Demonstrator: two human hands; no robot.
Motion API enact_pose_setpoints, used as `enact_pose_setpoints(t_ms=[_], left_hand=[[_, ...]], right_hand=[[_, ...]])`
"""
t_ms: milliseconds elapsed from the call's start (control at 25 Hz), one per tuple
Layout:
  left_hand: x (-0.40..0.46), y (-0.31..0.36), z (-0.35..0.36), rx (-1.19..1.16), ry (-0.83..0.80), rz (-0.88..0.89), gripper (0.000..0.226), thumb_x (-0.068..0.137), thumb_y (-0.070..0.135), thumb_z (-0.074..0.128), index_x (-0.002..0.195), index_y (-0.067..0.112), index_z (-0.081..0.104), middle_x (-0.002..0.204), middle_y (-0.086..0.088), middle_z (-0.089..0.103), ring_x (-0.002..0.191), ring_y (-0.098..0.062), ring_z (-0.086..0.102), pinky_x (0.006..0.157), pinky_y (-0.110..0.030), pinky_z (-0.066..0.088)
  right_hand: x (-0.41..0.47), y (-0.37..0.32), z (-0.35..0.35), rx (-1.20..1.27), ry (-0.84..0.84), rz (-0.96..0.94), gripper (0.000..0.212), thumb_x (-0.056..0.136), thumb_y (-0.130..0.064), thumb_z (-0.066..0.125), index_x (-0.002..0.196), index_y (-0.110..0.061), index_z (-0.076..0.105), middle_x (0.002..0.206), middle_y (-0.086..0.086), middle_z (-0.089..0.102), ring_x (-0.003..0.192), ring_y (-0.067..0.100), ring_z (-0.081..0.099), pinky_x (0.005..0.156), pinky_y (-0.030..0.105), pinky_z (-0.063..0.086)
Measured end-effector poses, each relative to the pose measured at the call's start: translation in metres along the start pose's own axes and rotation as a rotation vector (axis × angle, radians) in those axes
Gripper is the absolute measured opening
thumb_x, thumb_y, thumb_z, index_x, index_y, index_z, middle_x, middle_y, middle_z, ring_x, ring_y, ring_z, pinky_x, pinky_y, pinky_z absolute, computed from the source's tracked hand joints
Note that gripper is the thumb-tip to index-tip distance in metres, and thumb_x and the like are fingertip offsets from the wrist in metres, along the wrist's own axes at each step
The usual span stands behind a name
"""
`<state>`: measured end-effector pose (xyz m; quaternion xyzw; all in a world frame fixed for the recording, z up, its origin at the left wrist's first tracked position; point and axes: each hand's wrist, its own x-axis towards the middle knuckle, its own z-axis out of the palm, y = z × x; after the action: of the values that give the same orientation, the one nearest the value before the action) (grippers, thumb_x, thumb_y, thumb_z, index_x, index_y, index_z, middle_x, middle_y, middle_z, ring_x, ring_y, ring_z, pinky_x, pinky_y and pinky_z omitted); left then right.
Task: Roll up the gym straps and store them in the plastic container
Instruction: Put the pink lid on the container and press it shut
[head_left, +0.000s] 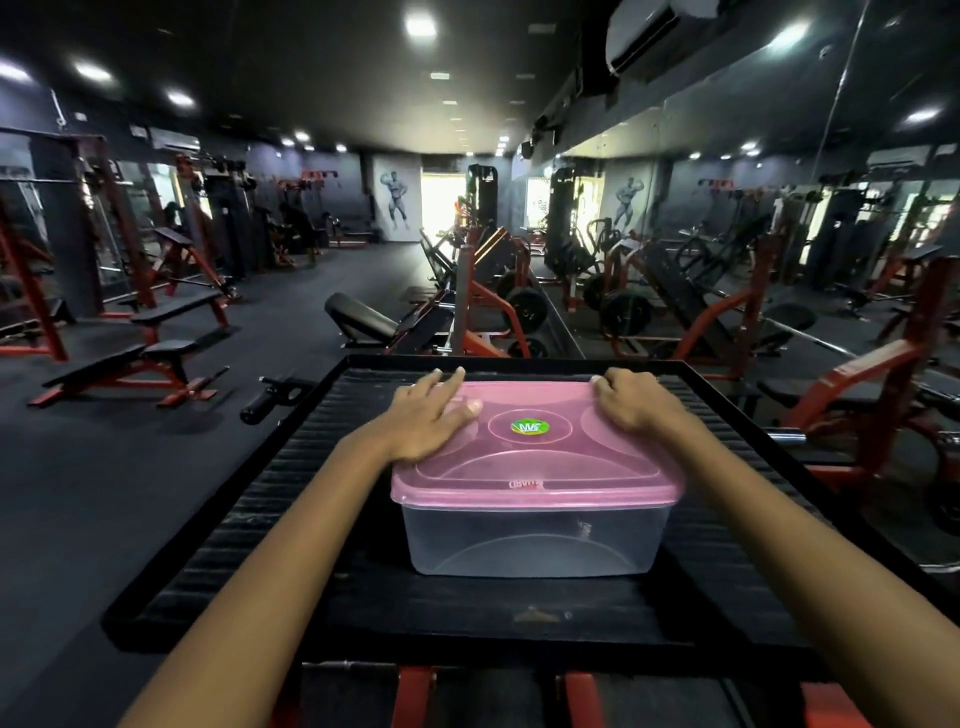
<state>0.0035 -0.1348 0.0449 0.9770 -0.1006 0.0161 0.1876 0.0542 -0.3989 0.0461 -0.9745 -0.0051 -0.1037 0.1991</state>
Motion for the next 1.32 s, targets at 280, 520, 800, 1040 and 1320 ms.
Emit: enact_pose_setpoints(t_ms=[280,520,800,1040,1320], left_hand=[[0.033,0.009,0.000,0.119,-0.032,-0.030,0.061,0.098,0.056,0.021,0.146,0.019,0.028,0.151,-0.017,0.030,0.138,-0.035,0.029,0.111,-0.056,0.029],[0.041,0.013,0.007,0.204,-0.011,-0.069,0.063,0.097,0.058,0.021,0.141,0.015,0.030,0.147,-0.020,0.034,0.134,-0.035,0.034,0.105,-0.053,0.035],[0.051,0.007,0.010,0.267,-0.067,-0.068,0.057,0.098,0.055,0.022,0.134,0.015,0.038,0.144,-0.021,0.036,0.133,-0.035,0.034,0.105,-0.053,0.030],[0.021,0.012,0.008,0.124,0.088,-0.033,0.070,0.092,0.066,0.016,0.140,0.020,0.039,0.148,-0.011,0.030,0.137,-0.029,0.030,0.109,-0.055,0.028],[-0.096,-0.027,0.052,-0.080,0.396,0.464,0.066,0.092,0.064,0.036,0.147,0.028,0.035,0.153,0.022,0.029,0.142,0.001,0.024,0.120,-0.026,0.013]], right_hand=[[0.021,-0.024,0.010,-0.170,-0.127,-0.036,0.059,0.100,-0.044,0.016,0.132,-0.011,0.054,0.138,0.019,0.053,0.125,0.033,0.051,0.101,0.043,0.039],[0.027,-0.021,0.016,-0.208,-0.138,-0.027,0.062,0.101,-0.043,0.015,0.136,-0.005,0.049,0.141,0.023,0.048,0.128,0.034,0.048,0.105,0.043,0.037],[0.031,-0.020,0.016,-0.283,-0.159,-0.024,0.061,0.101,-0.042,0.018,0.136,-0.001,0.047,0.143,0.024,0.045,0.131,0.036,0.045,0.105,0.042,0.036],[0.012,-0.002,0.008,-0.055,-0.020,-0.086,0.044,0.099,-0.041,0.039,0.121,-0.005,0.052,0.129,0.020,0.048,0.121,0.036,0.045,0.101,0.040,0.037],[-0.136,0.056,0.002,0.263,0.159,-0.649,0.058,0.089,-0.045,0.057,0.139,-0.017,0.050,0.148,-0.010,0.045,0.139,0.007,0.037,0.117,0.029,0.024]])
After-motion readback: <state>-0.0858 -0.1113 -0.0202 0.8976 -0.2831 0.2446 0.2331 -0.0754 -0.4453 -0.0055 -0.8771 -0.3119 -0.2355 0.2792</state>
